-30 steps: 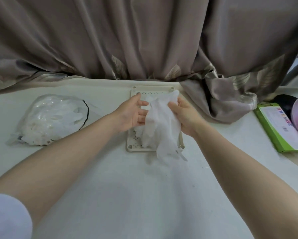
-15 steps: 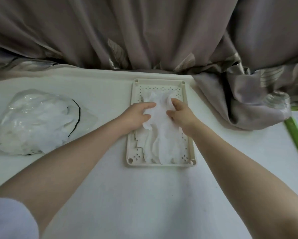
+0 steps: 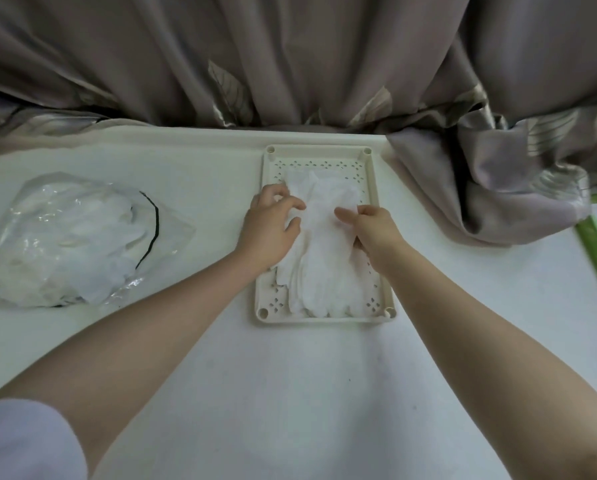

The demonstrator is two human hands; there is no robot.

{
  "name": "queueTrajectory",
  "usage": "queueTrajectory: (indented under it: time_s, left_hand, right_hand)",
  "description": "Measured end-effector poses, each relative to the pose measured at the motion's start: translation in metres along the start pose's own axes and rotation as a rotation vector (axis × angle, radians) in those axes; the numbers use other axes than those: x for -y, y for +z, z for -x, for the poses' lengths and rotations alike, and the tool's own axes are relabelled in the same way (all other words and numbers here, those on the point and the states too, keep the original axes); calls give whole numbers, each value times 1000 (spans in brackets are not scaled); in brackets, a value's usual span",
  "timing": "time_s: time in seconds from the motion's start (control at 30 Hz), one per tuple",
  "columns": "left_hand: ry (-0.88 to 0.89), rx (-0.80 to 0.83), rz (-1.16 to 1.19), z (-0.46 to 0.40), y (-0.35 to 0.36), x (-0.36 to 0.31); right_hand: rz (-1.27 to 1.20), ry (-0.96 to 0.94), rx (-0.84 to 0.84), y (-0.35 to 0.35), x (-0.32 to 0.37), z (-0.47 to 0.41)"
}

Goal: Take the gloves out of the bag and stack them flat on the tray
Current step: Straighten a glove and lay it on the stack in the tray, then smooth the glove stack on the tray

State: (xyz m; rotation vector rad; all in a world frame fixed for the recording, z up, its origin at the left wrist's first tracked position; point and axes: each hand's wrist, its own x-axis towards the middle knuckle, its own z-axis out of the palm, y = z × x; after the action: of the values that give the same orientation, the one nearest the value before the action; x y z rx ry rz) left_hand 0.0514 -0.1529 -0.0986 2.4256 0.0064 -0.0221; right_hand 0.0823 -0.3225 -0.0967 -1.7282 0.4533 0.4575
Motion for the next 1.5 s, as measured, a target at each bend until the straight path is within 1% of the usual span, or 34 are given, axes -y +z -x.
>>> queueTrajectory:
  time_s: [0.07, 0.17, 0.2, 0.3, 0.37, 0.43, 0.47, 0.57, 0.63, 0.73, 0.8, 0.87, 0.9, 0.97, 1.03, 1.1, 1.13, 1.2, 1.23, 1.27, 1.3, 1.33, 1.37, 1.43, 1.5]
  left_hand:
    - [-48, 15, 80, 6, -2, -6]
    - [-301, 171, 365, 13, 0, -18]
    - [-372, 214, 418, 14, 1, -20]
    - [-519, 261, 578, 15, 0, -25]
    - [-582, 321, 734, 15, -5, -32]
    - [-591, 383, 959, 16, -8, -36]
    - [-558, 406, 1038, 17, -9, -35]
    - [-486, 423, 1167, 20, -12, -34]
    - [-455, 429, 1220, 21, -14, -32]
    - [-431, 410, 1234, 22, -14, -29]
    - [-454, 408, 1253, 24, -17, -30]
    - [-526, 424, 1232, 26, -19, -32]
    - [-566, 428, 1182, 26, -18, -31]
    - [-613, 461, 1007, 28, -15, -28]
    - [-641, 521, 776, 29, -14, -23]
    - [-601, 530, 487, 27, -15, -19]
    - [-556, 485, 353, 23, -17, -18]
    - [-447, 321, 97, 15, -21, -14]
    - [-382, 220, 1, 11, -22, -13]
    - [-317, 136, -35, 9, -23, -14]
    - [-257, 83, -15, 7, -24, -14]
    - [-209, 81, 31, 6, -24, -16]
    - [-182, 118, 84, 4, -22, -17]
    - [-192, 236, 247, 6, -19, -21]
    - [-257, 368, 549, 11, -18, -24]
  right_hand:
    - [-109, 70, 92, -2, 3, 6]
    - [-324, 142, 261, -4, 10, 17]
    - [-399, 157, 302, -5, 11, 19]
    - [-610, 220, 382, -9, 16, 24]
    - [-681, 238, 428, -11, 19, 26]
    - [-681, 242, 492, -13, 25, 30]
    - [-662, 244, 513, -14, 27, 31]
    - [-611, 265, 542, -17, 28, 30]
    - [-584, 240, 542, -18, 26, 27]
    - [-582, 177, 577, -20, 21, 21]
    - [-526, 152, 584, -20, 18, 17]
    - [-409, 127, 531, -18, 13, 10]
    - [-340, 128, 485, -17, 11, 7]
    - [-159, 115, 393, -14, 8, 4]
    - [5, 69, 309, -10, 6, 3]
    - [62, 3, 227, -8, 5, 2]
    - [74, -28, 204, -7, 4, 1]
    - [69, -71, 210, -8, 4, -1]
    - [29, -76, 240, -9, 4, 0]
    - [-39, -68, 282, -10, 4, 1]
    - [-130, -47, 340, -11, 6, 3]
    - [-219, -13, 398, -13, 7, 5]
    - [-299, 26, 458, -15, 9, 8]
    - [-405, 82, 557, -18, 10, 15]
    - [-471, 108, 666, -22, 9, 20]
